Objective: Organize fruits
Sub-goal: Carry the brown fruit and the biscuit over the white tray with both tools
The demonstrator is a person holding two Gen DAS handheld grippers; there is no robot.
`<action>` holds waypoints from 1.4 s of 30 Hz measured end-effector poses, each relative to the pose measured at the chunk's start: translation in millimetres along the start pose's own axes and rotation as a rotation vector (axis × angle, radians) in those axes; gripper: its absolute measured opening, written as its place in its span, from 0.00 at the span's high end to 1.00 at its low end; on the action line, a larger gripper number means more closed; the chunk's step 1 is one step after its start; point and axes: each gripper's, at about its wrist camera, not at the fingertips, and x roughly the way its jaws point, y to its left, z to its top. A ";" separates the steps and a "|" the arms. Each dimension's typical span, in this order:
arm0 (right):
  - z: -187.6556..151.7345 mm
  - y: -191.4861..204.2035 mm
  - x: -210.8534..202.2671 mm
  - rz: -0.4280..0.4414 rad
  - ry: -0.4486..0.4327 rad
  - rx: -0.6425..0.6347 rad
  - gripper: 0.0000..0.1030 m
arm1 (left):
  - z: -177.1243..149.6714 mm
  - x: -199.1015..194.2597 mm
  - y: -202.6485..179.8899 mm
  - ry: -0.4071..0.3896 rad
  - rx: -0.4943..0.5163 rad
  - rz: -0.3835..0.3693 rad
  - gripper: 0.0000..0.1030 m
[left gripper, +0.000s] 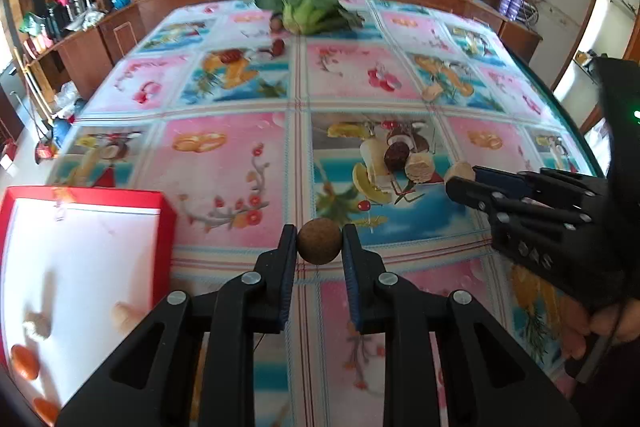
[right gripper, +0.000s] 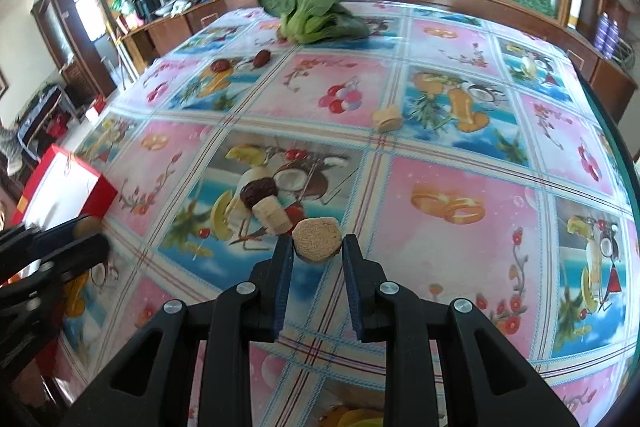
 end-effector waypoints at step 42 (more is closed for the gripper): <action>-22.4 -23.0 -54.7 -0.013 -0.380 0.282 0.77 | -37.7 -143.6 58.7 -0.330 -0.089 0.232 0.76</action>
